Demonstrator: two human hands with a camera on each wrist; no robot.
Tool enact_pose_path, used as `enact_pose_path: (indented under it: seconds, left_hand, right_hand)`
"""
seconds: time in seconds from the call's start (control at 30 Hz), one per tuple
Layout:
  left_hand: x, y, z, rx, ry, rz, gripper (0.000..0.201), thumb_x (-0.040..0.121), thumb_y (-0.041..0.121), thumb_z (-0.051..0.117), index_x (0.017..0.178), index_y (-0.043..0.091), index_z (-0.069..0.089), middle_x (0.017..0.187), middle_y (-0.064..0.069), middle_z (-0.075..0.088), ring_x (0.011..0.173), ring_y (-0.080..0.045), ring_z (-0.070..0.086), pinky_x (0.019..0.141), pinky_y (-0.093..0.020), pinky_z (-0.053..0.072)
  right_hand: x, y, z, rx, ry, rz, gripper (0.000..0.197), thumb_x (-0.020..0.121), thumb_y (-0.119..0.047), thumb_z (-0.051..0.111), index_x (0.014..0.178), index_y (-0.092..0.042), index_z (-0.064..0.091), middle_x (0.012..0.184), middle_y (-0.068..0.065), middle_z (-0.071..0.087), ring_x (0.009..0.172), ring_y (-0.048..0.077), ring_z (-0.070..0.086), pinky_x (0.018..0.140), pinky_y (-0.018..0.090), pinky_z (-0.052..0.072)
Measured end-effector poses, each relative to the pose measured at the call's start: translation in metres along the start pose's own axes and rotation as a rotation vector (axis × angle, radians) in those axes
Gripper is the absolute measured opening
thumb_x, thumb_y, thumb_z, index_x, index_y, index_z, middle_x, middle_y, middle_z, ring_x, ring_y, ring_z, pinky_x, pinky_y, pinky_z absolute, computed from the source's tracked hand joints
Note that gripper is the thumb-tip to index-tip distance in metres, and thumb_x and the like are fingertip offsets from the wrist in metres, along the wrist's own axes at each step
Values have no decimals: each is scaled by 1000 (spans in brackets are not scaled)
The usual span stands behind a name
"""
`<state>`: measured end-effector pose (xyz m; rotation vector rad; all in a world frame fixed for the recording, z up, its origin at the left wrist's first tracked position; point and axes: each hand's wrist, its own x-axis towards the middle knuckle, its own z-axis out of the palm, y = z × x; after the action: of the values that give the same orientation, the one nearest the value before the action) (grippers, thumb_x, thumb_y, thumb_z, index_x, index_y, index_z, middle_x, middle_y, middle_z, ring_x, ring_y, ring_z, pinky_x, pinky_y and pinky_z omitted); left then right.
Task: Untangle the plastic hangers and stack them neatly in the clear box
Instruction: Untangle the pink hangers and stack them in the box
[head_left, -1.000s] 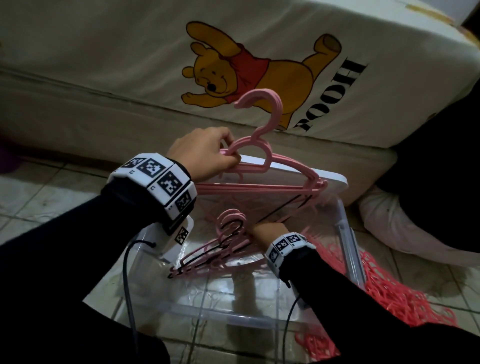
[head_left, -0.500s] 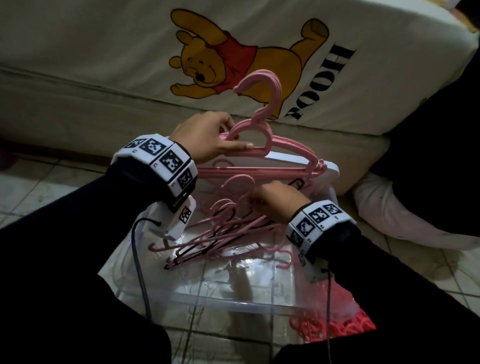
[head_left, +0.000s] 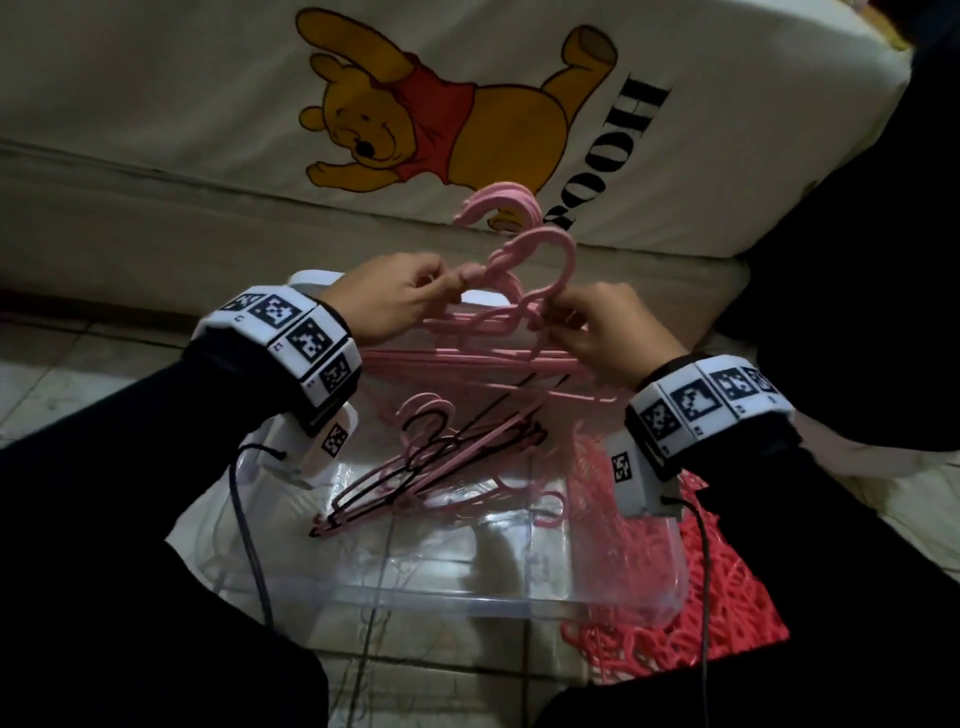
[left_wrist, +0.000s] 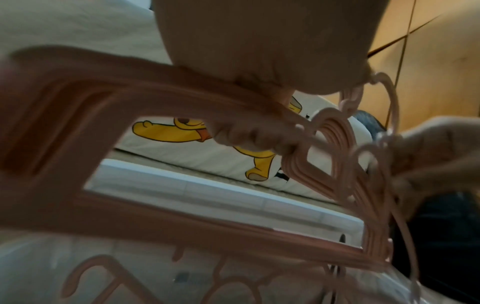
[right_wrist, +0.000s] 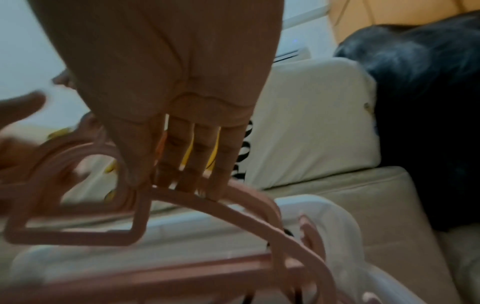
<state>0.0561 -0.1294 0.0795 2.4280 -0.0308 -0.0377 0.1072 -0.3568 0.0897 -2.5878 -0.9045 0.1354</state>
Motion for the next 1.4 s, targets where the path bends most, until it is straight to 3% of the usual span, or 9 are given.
enact_pose_path:
  seconds: [0.2,0.3,0.4,0.5,0.7,0.8,1.0,1.27,1.4]
  left_hand:
    - [-8,1,2,119,-25,18,43,78,63,57,96,24,56,85,2,63,77,-18,58,67,-36,45]
    - [-9,1,-1,270,25,23,33,81,62,53,92,31,51,85,1,62,77,-22,56,62,-32,39]
    - [-12,3,-1,357,59,-4,33,70,61,41,85,34,49,81,2,62,76,-24,56,60,-30,34]
    - [-12,0,-4,357,109,-31,37,71,62,44,83,28,52,77,4,61,72,-23,55,56,-28,30]
    - [-10,-13,-19,294,165,-50,23,78,56,60,83,33,55,85,2,66,78,-22,59,66,-33,44]
    - [-11,-11,-21,266,180,-50,20,74,51,64,80,33,56,87,4,67,79,-22,59,64,-30,40]
    - [-12,-9,-21,243,165,-51,18,72,45,67,81,36,55,94,3,67,85,-25,61,70,-33,45]
    - [-16,-6,-23,194,143,-69,16,74,43,67,75,38,52,90,2,68,81,-20,62,74,-36,51]
    - [-17,-6,-24,159,134,-55,15,75,40,69,79,35,55,97,-1,67,88,-23,61,76,-40,53]
  right_hand:
    - [1,-6,-7,-33,165,-30,11,88,-19,63,96,-23,69,90,-5,69,84,15,63,76,41,53]
    - [4,-12,-6,-17,244,-91,9,85,-14,65,92,-19,68,87,-4,69,80,14,63,74,40,54]
    - [6,-20,2,-4,278,-157,10,82,-13,69,91,-14,64,86,-1,65,78,15,60,72,39,52]
    - [6,-19,4,-29,319,-121,18,80,-27,72,78,-19,55,75,-5,57,67,13,52,58,31,46]
    - [4,3,37,-309,-307,52,27,80,-27,64,55,-20,56,60,-2,58,61,20,59,53,24,43]
    - [3,17,86,-360,-452,118,13,83,-16,56,82,-10,67,87,13,67,80,30,65,71,35,53]
    - [-1,53,146,-618,-574,-4,29,92,-15,46,116,-9,61,118,13,63,107,32,61,81,36,48]
    - [-17,67,158,-737,-490,4,31,74,-20,59,104,-14,66,112,8,65,108,29,61,84,34,48]
    - [-12,65,161,-660,-563,72,34,79,-19,59,112,-13,60,110,8,66,105,30,62,84,36,49]
